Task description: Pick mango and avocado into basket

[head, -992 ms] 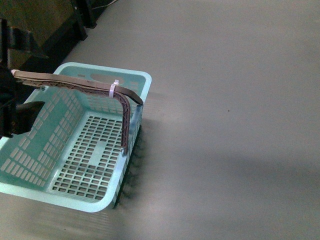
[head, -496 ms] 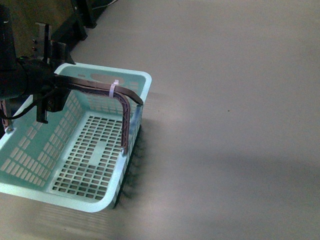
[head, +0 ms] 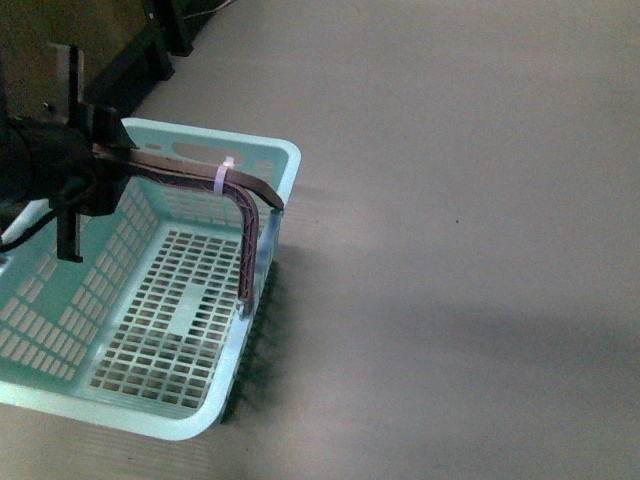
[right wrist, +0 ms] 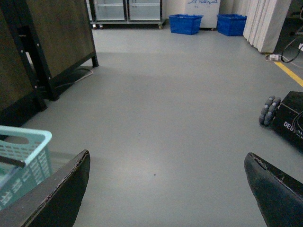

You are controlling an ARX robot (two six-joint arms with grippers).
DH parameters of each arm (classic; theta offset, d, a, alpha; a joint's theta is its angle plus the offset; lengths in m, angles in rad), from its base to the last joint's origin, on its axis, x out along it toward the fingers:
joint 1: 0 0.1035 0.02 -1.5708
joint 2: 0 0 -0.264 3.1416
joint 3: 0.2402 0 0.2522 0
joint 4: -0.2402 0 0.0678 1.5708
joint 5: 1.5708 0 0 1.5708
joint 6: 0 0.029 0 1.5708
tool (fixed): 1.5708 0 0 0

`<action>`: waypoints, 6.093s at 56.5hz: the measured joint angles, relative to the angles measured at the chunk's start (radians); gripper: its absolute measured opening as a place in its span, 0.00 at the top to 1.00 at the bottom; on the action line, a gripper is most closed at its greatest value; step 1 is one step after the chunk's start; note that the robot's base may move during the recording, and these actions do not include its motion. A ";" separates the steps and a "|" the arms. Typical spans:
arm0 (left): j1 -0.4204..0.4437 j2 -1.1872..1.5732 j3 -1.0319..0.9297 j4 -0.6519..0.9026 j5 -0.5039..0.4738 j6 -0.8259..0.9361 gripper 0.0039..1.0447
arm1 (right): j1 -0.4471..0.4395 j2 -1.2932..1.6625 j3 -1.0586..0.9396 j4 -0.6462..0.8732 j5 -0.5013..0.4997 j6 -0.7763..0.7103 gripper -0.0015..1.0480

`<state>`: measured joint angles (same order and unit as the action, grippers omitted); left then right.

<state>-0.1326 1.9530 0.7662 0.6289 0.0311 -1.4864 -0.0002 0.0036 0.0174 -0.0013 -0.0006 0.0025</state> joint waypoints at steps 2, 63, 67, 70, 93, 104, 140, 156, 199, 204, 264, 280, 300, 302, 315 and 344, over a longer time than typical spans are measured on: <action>-0.006 -0.101 -0.036 -0.040 -0.006 -0.018 0.82 | 0.000 0.000 0.000 0.000 0.000 0.000 0.08; -0.055 -1.014 -0.107 -0.664 -0.068 -0.081 0.83 | 0.000 0.000 0.000 0.000 0.000 0.000 0.08; -0.055 -1.014 -0.107 -0.664 -0.068 -0.082 0.83 | 0.000 0.000 0.000 0.000 0.000 0.000 0.08; -0.055 -1.014 -0.107 -0.664 -0.069 -0.081 0.83 | 0.000 0.000 0.000 0.000 0.000 0.000 0.08; -0.055 -1.014 -0.106 -0.664 -0.069 -0.081 0.83 | 0.000 0.000 0.000 0.000 0.000 0.000 0.08; -0.055 -1.014 -0.106 -0.664 -0.069 -0.081 0.83 | 0.000 0.000 0.000 0.000 0.000 0.000 0.08; -0.055 -1.014 -0.106 -0.664 -0.069 -0.082 0.83 | 0.000 0.000 0.000 0.000 0.000 0.000 0.08; -0.055 -1.014 -0.106 -0.664 -0.069 -0.081 0.83 | 0.000 0.000 0.000 0.000 0.000 0.000 0.08; -0.056 -1.014 -0.103 -0.664 -0.068 -0.083 0.83 | 0.000 0.000 0.000 0.000 0.004 0.000 0.08; -0.062 -1.014 -0.101 -0.664 -0.053 -0.084 0.83 | 0.000 0.000 0.000 0.000 0.006 0.000 0.08; -0.060 -1.014 -0.101 -0.664 -0.068 -0.082 0.83 | 0.000 0.000 0.000 0.000 0.000 0.000 0.08; -0.060 -1.014 -0.101 -0.664 -0.069 -0.082 0.83 | 0.000 0.000 0.000 0.000 0.000 0.001 0.08; -0.060 -1.015 -0.101 -0.664 -0.069 -0.082 0.83 | 0.000 0.000 0.000 0.000 0.004 0.000 0.08; -0.060 -1.015 -0.101 -0.664 -0.069 -0.082 0.83 | 0.000 0.000 0.000 0.000 -0.001 0.000 0.08; -0.060 -1.014 -0.101 -0.664 -0.069 -0.082 0.83 | 0.000 0.000 0.000 0.000 0.002 0.000 0.08; -0.060 -1.014 -0.100 -0.664 -0.069 -0.082 0.83 | 0.000 0.000 0.000 0.000 0.001 0.000 0.08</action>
<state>-0.1925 0.9386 0.6666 -0.0353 -0.0376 -1.5688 -0.0002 0.0032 0.0174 -0.0010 0.0002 0.0025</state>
